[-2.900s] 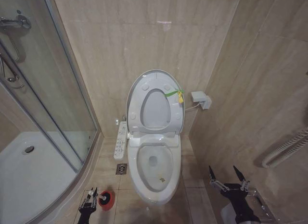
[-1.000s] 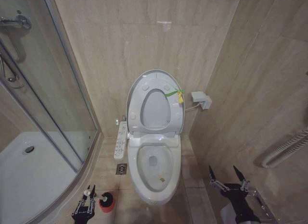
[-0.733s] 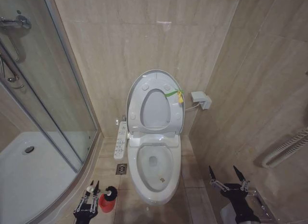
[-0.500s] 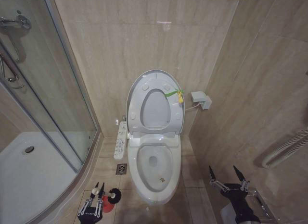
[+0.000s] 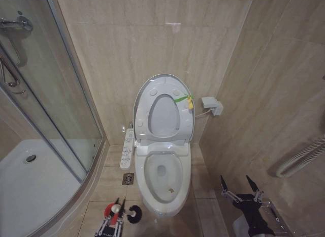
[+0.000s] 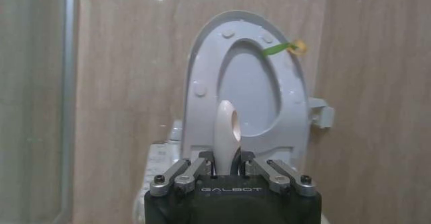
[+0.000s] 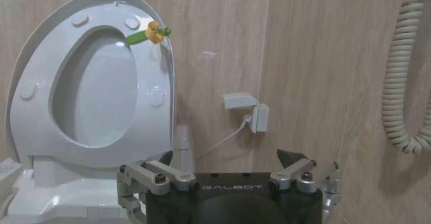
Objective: Open the toilet lid, clean the toilet bowl with a toilet brush, close the toilet lid, and flush.
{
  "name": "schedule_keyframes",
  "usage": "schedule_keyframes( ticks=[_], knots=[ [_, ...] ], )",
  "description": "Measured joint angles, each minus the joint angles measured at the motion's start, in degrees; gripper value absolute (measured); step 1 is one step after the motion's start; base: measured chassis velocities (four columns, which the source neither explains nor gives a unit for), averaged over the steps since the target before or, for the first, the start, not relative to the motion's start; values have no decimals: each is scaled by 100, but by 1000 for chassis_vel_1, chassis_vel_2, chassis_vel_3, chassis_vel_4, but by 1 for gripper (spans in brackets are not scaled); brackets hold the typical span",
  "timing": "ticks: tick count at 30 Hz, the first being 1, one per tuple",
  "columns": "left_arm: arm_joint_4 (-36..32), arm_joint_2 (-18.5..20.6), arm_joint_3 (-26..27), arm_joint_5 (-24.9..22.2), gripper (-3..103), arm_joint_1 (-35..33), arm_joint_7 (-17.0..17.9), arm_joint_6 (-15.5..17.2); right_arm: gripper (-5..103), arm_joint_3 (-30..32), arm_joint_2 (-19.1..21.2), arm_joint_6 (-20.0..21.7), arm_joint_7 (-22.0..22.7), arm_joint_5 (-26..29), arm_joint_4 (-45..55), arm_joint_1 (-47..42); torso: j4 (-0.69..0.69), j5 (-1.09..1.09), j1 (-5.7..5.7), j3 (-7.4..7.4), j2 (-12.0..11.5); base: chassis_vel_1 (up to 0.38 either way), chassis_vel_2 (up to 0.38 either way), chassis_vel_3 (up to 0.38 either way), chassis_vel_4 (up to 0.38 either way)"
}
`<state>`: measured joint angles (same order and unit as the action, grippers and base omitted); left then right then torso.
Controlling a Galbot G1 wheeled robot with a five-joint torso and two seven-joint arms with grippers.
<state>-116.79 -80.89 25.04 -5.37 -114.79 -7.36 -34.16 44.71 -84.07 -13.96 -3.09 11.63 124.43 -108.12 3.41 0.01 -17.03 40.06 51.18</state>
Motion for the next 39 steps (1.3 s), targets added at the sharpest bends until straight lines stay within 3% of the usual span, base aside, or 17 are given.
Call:
schedule_keyframes(
  ticks=[9,14,22,34,39],
  knots=[
    [-474,-14,-390,316,23,-350,13,100,100,0,0,0,0,0,0,0,0,3,0,0,0,0,0,0,0],
    [-859,44,-517,387,23,-275,-17,317,100,0,0,0,0,0,0,0,-1,-5,0,0,0,0,0,0,0],
    [-1307,168,-533,389,23,-20,-183,611,100,0,0,0,0,0,0,0,0,0,0,0,0,0,0,0,0],
    [-939,574,169,-813,23,1374,-521,1115,100,0,0,0,0,0,0,0,0,-1,-1,0,0,0,0,0,0],
    [-403,912,225,-1346,23,1988,-991,1123,100,0,0,0,0,0,0,0,0,-2,-1,1,0,0,0,0,0]
  ],
)
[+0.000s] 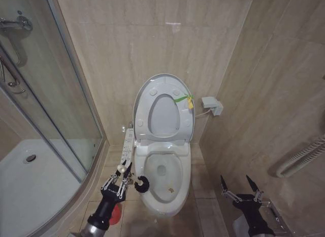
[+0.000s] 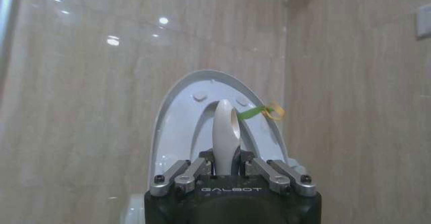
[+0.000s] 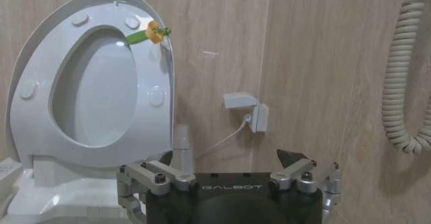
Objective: Open the toilet lid, clean the toilet bowl with a toilet brush, close the toilet lid, and flush.
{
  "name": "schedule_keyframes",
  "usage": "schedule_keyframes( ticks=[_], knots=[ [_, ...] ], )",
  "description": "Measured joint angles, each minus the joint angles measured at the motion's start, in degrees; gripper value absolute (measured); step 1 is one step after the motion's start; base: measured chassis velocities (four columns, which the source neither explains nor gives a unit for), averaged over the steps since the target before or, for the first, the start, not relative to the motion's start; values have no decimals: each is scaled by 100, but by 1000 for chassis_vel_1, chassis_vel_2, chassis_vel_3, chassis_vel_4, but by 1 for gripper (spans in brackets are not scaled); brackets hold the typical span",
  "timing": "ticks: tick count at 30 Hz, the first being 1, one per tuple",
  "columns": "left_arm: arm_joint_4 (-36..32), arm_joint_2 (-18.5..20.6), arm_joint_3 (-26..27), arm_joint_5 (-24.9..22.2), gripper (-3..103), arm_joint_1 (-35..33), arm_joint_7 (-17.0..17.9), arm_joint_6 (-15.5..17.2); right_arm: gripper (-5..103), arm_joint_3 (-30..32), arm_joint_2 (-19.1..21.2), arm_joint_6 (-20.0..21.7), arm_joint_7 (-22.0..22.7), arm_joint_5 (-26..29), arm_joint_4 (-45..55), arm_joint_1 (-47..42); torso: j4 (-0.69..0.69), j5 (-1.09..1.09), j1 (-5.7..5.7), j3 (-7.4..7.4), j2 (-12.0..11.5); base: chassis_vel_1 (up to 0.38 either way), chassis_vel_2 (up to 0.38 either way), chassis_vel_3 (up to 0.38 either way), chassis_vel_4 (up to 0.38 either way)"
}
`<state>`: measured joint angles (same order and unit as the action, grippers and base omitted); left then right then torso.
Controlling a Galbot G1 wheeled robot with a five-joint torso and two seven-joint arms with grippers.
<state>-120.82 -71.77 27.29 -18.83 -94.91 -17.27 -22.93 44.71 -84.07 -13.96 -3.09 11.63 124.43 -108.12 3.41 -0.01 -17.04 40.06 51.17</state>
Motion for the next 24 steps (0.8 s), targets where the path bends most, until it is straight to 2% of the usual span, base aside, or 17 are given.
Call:
schedule_keyframes(
  ticks=[1,4,14,18,24],
  knots=[
    [0,0,0,0,23,0,0,0,100,0,0,0,0,0,0,0,0,0,0,0,0,0,0,0,0],
    [241,175,-14,-203,23,388,-314,-27,100,0,0,0,0,0,0,0,0,-1,0,0,0,0,0,0,0],
    [444,648,43,-443,23,1043,-566,-40,100,0,0,0,0,0,0,0,0,0,1,0,0,0,0,0,0],
    [651,977,14,-647,23,1401,-746,-77,100,0,0,0,0,0,0,0,0,0,1,0,0,0,0,0,0],
    [928,1201,-112,-875,23,1730,-995,-177,100,0,0,0,0,0,0,0,0,0,1,0,0,0,0,0,0]
  ],
)
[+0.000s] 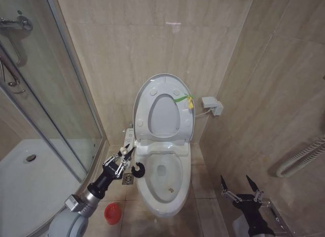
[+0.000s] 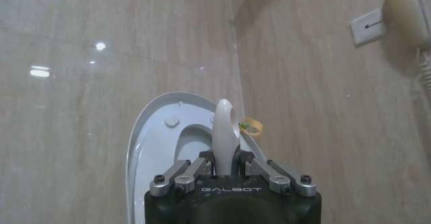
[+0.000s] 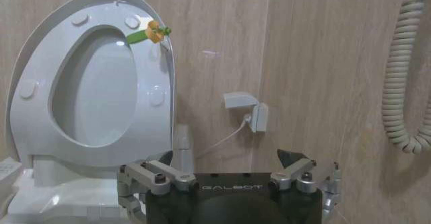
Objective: Open the toilet lid, clean the toilet bowl with a toilet brush, close the toilet lid, and flush.
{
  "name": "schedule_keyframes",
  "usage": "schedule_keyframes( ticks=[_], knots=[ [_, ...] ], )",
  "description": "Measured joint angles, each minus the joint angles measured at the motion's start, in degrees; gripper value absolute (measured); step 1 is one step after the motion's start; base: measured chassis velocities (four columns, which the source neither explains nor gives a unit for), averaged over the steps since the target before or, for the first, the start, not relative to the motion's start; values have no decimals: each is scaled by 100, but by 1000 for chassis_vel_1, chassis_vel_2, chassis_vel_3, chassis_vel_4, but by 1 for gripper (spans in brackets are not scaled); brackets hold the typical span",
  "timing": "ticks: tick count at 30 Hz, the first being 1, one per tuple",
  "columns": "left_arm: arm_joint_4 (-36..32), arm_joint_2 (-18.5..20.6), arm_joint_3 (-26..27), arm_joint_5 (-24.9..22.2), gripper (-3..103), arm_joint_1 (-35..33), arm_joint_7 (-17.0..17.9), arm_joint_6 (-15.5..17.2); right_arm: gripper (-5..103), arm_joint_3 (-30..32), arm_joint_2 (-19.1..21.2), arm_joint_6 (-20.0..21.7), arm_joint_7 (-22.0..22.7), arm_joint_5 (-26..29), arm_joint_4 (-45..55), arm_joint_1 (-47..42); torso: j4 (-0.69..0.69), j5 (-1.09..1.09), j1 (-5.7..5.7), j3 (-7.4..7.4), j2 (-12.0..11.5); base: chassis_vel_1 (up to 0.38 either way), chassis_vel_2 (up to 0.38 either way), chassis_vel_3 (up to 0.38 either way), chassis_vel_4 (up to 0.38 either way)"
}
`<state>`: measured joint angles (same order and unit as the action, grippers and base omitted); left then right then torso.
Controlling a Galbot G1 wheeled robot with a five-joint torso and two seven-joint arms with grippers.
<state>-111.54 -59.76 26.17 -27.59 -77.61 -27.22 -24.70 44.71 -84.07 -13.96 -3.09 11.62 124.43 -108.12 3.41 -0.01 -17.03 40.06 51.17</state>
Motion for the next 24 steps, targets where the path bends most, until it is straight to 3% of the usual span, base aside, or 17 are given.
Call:
schedule_keyframes(
  ticks=[14,24],
  knots=[
    [871,235,-474,-359,23,940,-292,-161,100,0,0,0,0,0,0,0,0,1,0,0,0,0,0,0,0],
    [1356,-101,-997,-440,23,1597,-147,-282,100,0,0,0,0,0,0,0,0,2,0,0,0,0,0,0,0]
  ],
)
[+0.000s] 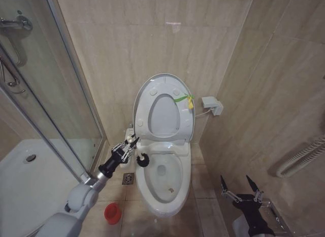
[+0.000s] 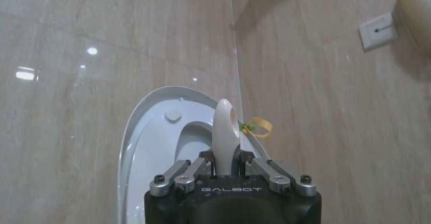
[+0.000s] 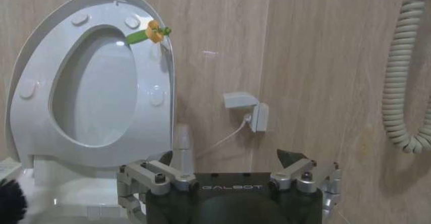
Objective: Open the toilet lid, clean the toilet bowl with a toilet brush, close the toilet lid, and flush.
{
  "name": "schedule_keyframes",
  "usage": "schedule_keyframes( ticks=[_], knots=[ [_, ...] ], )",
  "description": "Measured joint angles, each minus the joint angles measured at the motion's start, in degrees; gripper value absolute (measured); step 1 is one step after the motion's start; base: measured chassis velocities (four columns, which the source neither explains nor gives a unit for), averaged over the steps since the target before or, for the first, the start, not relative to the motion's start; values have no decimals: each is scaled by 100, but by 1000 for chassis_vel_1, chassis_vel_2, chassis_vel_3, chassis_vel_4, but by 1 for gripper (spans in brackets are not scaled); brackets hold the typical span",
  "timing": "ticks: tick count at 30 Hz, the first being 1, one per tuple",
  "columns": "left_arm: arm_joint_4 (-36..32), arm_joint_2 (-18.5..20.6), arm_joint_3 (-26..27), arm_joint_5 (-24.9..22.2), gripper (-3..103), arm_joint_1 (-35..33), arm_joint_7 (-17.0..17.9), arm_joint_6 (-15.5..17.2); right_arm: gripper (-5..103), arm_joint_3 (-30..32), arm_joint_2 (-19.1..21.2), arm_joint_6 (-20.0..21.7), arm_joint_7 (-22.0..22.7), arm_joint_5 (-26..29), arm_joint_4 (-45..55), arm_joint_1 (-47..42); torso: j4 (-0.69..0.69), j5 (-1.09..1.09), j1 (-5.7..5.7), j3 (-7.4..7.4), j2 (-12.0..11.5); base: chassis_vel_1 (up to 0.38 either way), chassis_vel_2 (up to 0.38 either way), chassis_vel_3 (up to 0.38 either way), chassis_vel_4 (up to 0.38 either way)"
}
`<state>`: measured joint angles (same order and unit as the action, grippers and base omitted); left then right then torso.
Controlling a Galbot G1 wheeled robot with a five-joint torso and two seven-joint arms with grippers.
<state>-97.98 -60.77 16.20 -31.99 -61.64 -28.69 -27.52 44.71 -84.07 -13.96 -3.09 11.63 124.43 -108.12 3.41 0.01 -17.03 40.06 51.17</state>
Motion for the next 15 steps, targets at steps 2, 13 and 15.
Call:
schedule_keyframes(
  ticks=[2,13,15],
  knots=[
    [38,-101,-72,-16,23,48,50,20,100,0,0,0,0,0,1,0,0,0,0,0,0,0,0,0,0],
    [330,-533,-270,164,23,-140,222,127,100,0,0,0,0,0,0,0,-1,0,0,0,0,0,0,0,0],
    [513,-539,-285,230,23,-150,161,67,100,0,0,0,0,0,0,0,-1,-1,1,0,0,0,0,0,0]
  ],
)
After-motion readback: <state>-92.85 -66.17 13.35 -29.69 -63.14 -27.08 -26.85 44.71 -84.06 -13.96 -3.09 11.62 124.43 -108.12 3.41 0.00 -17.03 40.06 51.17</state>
